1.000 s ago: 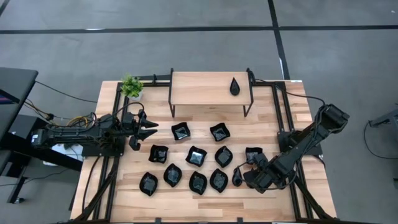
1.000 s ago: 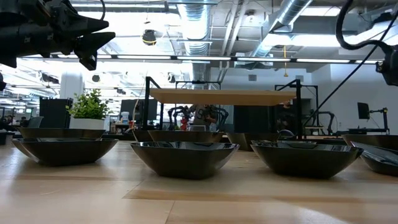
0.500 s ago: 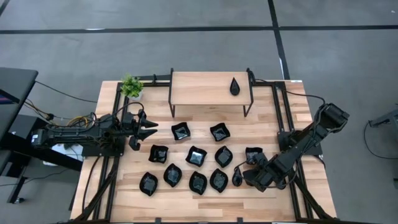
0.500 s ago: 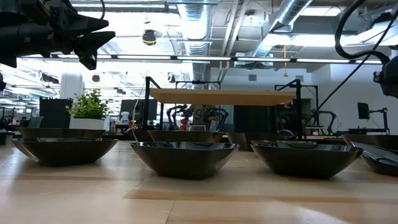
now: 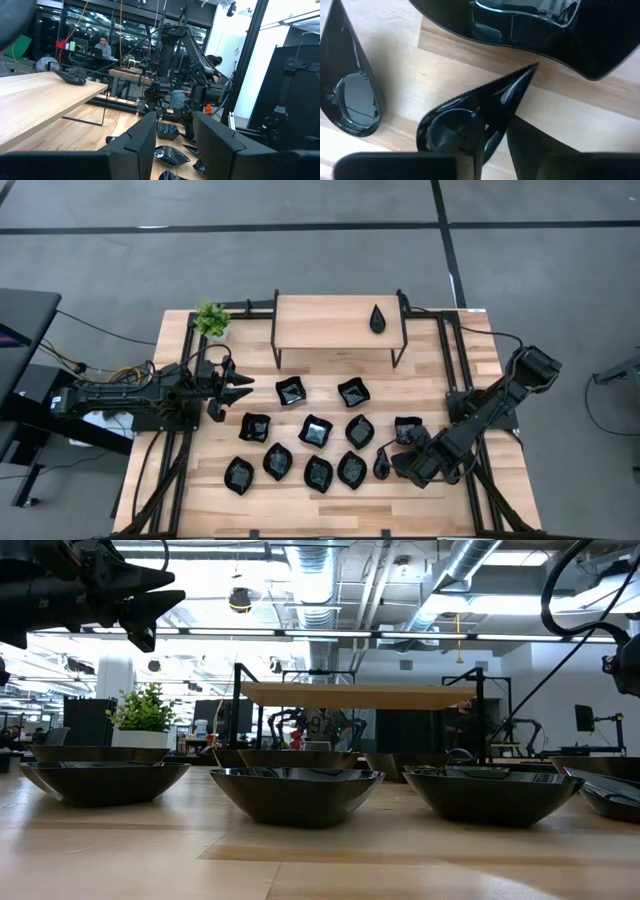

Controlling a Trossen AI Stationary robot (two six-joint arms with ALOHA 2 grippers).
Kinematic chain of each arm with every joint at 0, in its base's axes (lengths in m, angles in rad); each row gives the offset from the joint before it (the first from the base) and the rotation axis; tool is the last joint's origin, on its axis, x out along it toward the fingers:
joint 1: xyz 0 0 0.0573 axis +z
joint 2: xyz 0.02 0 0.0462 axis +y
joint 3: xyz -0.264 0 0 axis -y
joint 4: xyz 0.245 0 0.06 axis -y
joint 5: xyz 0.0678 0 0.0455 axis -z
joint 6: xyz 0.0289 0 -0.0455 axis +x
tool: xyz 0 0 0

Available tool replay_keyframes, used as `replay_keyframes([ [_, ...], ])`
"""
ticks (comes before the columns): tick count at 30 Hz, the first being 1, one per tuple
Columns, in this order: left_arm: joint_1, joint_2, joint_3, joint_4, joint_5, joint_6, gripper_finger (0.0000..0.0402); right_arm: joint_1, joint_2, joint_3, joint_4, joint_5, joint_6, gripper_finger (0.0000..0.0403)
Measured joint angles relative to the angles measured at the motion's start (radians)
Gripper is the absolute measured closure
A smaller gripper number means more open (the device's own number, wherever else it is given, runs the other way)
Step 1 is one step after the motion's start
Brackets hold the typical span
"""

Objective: Pick & Place Mini shaped plates
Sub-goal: Stack the drop shaped plate on top of the other drop shaped plate on the shelf

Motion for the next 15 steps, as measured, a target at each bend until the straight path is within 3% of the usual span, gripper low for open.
replay_keyframes([
  [10, 0.000, 0.000, 0.000, 0.000, 0.000, 0.000, 0.0270, 0.002, -0.025, 0.001, 0.006, 0.004, -0.027, 0.0394],
  [15, 0.000, 0.000, 0.000, 0.000, 0.000, 0.000, 0.0270, 0.017, -0.091, -0.002, -0.020, 0.003, -0.040, 0.0398],
])
